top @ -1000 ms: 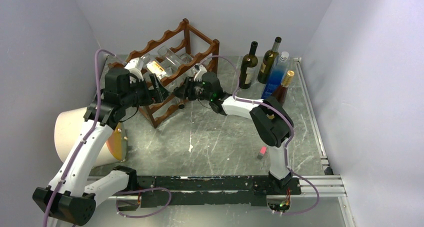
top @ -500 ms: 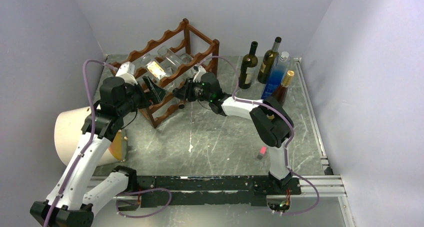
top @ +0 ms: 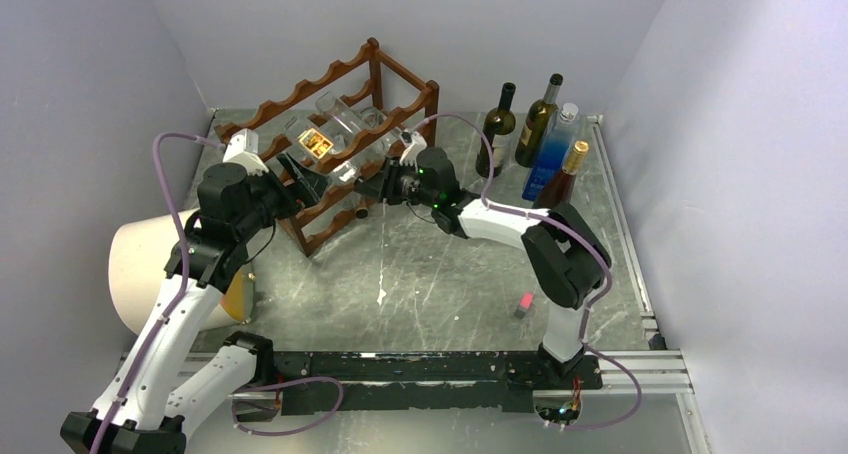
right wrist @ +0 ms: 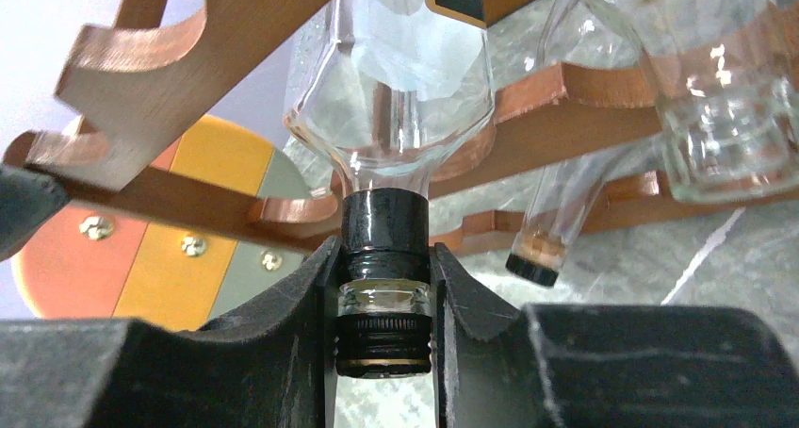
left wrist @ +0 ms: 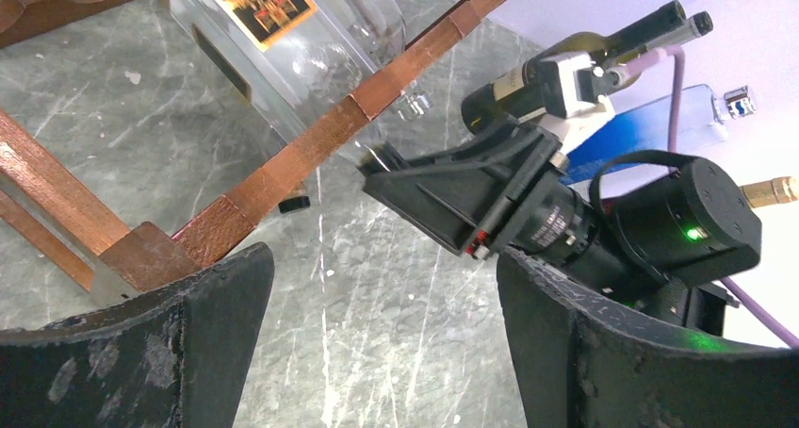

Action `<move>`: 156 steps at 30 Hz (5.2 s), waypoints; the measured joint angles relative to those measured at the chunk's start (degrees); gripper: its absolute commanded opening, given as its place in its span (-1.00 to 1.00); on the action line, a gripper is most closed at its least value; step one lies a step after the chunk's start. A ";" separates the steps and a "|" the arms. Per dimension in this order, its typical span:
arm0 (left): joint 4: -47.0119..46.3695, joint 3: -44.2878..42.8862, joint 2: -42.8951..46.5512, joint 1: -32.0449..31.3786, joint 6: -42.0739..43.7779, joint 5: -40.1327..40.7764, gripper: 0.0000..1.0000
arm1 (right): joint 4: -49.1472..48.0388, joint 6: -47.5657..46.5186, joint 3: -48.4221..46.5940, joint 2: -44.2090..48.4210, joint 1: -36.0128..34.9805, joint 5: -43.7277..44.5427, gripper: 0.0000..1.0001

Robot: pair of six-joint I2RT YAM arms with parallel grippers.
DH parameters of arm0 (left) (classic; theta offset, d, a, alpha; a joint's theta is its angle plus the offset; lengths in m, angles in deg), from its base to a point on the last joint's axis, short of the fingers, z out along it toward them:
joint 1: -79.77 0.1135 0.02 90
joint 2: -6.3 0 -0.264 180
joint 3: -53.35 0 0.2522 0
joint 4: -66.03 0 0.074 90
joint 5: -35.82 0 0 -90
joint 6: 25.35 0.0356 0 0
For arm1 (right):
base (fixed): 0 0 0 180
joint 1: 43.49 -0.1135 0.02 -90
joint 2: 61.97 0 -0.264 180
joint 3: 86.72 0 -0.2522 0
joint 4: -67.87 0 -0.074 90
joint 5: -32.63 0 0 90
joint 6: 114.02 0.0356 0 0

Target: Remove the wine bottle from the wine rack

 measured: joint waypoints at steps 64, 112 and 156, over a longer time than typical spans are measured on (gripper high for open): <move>11.10 -18.49 -33.38 -24.37 -24.72 29.81 0.87 | -0.61 -4.37 25.38 23.91 0.79 0.26 -1.00; 8.20 -13.22 -28.24 -24.30 -26.10 21.14 -0.86 | 24.96 -17.90 23.30 47.30 -1.31 5.42 0.86; 14.29 -1.09 -12.46 -24.26 -20.79 -3.39 -0.86 | 27.26 -96.26 6.62 27.56 -37.99 19.89 -0.27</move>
